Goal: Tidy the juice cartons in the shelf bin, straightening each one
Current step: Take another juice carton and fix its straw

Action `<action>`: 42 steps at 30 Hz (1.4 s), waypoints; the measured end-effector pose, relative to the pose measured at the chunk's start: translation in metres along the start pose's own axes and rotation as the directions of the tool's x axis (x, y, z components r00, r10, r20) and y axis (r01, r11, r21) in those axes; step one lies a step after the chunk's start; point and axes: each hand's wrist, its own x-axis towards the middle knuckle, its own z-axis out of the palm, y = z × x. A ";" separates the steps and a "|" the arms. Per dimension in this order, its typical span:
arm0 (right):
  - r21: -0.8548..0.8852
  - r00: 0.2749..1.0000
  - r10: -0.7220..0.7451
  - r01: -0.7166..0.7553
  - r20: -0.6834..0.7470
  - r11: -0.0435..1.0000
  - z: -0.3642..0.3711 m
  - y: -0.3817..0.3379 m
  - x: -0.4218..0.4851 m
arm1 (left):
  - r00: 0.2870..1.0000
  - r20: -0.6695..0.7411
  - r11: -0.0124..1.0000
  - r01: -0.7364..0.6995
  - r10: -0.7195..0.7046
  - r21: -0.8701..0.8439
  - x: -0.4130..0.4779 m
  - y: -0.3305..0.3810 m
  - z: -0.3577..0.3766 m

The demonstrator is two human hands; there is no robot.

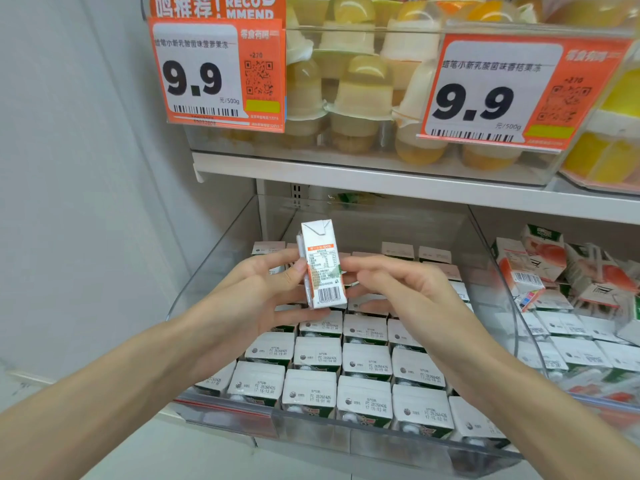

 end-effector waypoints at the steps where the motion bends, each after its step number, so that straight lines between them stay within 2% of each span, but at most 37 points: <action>1: -0.013 1.000 0.008 -0.008 0.003 1.000 0.000 -0.001 0.000 | 1.000 0.002 1.000 -0.001 0.001 0.003 0.000 0.000 0.000; 9: -0.036 0.996 0.027 -0.024 0.088 0.999 0.004 -0.002 0.001 | 0.999 -0.039 0.994 -0.019 0.024 0.106 -0.001 -0.004 -0.001; 17: -0.017 0.999 0.029 -0.029 -0.019 0.999 0.002 0.004 0.005 | 1.000 -0.023 0.998 0.000 0.001 0.065 0.003 0.000 -0.001; 27: -0.018 0.998 0.058 -0.058 0.020 0.998 -0.001 0.006 0.003 | 0.999 0.021 0.992 -0.046 0.044 0.119 -0.001 -0.001 -0.003; 31: -0.010 0.999 0.051 -0.051 -0.019 0.999 -0.002 0.006 0.005 | 0.998 0.046 0.996 -0.035 0.031 0.087 -0.001 -0.002 0.000; 36: 0.005 0.996 0.074 -0.074 0.049 0.997 -0.001 0.007 0.005 | 0.990 0.132 0.999 0.039 -0.043 0.036 -0.003 -0.003 0.003; 42: 0.055 0.999 0.050 -0.050 -0.009 0.997 -0.004 0.010 0.007 | 0.987 0.142 0.996 0.082 -0.075 -0.043 -0.002 -0.002 0.001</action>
